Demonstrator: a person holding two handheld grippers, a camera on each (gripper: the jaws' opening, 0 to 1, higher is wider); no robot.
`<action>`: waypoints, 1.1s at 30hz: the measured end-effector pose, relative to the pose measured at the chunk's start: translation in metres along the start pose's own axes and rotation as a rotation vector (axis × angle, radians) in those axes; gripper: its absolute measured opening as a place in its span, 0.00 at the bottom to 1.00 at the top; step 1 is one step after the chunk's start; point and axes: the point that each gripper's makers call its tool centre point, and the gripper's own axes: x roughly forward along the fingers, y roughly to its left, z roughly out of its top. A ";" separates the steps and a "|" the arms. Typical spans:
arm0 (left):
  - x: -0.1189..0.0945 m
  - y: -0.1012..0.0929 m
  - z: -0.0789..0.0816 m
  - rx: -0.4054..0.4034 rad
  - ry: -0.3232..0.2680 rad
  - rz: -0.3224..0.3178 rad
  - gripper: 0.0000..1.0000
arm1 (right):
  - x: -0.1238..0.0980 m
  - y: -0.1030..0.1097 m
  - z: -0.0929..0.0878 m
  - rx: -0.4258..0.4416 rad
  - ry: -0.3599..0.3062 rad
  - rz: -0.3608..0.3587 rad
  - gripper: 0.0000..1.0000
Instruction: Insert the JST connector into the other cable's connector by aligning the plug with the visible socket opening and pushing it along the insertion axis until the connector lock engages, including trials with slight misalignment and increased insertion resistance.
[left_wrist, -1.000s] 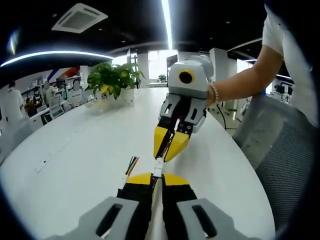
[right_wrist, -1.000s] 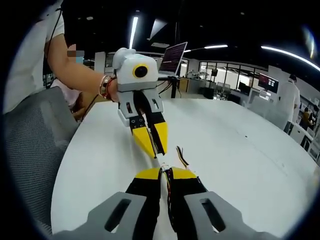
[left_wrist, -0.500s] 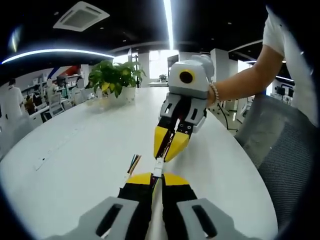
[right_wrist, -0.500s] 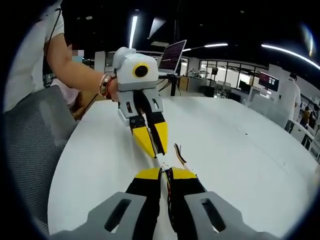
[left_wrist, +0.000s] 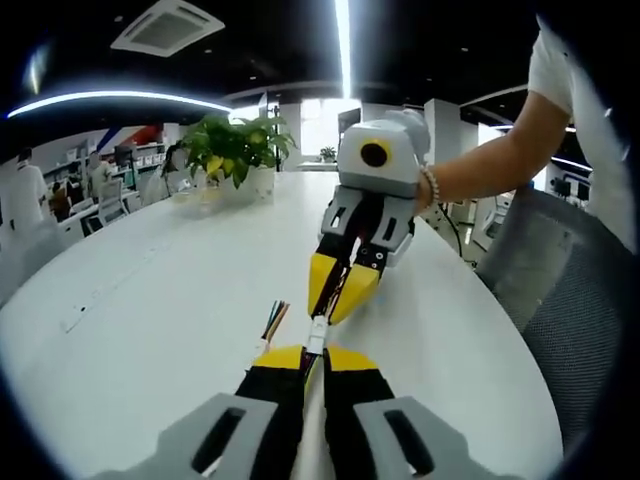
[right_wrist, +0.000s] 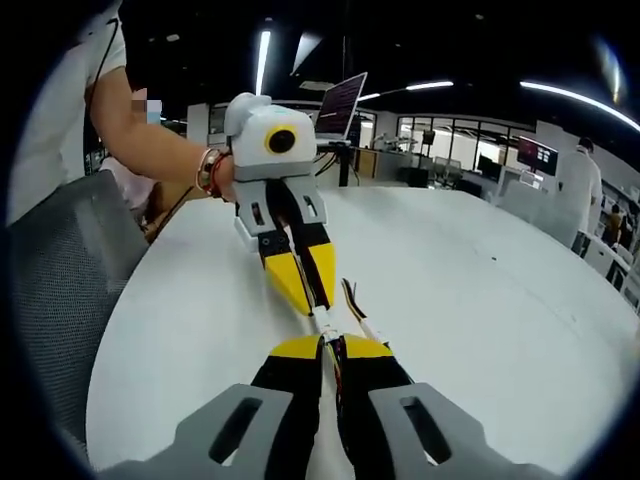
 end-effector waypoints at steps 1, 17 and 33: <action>0.001 0.000 -0.001 -0.002 0.002 -0.003 0.00 | 0.000 0.000 -0.001 0.001 0.001 0.001 0.03; 0.009 0.005 -0.010 -0.024 0.009 -0.010 0.00 | 0.004 -0.005 -0.012 0.013 0.014 0.015 0.03; 0.014 0.010 -0.022 -0.051 0.022 -0.018 0.00 | 0.013 -0.009 -0.023 0.031 0.025 0.032 0.03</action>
